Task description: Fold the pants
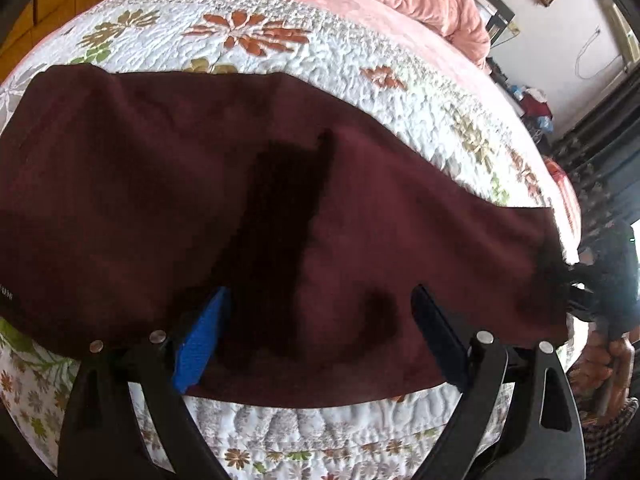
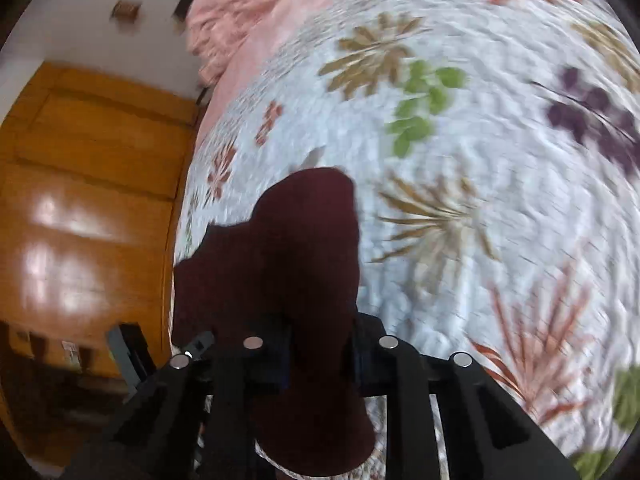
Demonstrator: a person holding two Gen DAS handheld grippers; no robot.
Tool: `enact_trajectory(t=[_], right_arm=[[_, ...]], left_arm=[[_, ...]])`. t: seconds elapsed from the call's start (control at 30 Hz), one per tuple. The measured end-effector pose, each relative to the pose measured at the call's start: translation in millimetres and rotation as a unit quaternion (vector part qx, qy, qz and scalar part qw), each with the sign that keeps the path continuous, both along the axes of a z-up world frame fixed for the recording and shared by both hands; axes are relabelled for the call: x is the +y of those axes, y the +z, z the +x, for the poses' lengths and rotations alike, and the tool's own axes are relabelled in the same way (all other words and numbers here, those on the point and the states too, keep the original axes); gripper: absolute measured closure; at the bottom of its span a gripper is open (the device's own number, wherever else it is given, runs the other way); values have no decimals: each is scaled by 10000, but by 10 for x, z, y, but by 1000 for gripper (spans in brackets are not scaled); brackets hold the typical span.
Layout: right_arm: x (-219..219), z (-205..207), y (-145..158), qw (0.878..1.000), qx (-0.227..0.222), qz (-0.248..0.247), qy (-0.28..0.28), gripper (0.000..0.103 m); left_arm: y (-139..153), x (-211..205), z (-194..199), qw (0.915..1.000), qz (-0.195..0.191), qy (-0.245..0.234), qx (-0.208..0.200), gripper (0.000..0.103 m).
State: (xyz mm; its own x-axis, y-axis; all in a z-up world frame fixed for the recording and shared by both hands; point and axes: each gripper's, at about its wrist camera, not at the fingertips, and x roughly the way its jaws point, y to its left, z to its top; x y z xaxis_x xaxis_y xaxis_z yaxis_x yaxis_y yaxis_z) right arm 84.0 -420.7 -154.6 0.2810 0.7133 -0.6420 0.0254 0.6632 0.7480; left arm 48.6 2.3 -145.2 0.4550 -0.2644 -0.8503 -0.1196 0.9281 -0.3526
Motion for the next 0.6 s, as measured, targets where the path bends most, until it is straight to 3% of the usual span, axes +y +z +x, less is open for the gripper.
enact_trajectory(t=[0.1, 0.17, 0.27, 0.33, 0.47, 0.53, 0.6], right_arm=[[-3, 27, -325, 9986, 370, -385, -27, 77], [-46, 33, -380, 9990, 398, -185, -100, 75], [-50, -33, -124, 9974, 122, -705, -40, 63], [-10, -148, 136, 9935, -282, -1105, 24, 63], [223, -449, 590, 9847, -982, -1375, 430, 63], [392, -516, 594, 9806, -961, -1593, 614, 63], [470, -606, 475, 9751, -857, -1894, 770, 64]], left_arm=[[-90, -126, -52, 9986, 434, -255, -161, 12], [-87, -194, -59, 9966, 695, -376, -231, 12], [-26, -113, -44, 9986, 453, -256, -127, 12], [105, -74, -60, 9992, 334, -66, -206, 12], [448, -167, -92, 9957, 207, -47, -901, 12], [452, -265, -25, 9956, 197, -195, -891, 12], [283, -333, 55, 9970, 346, -320, -618, 12]])
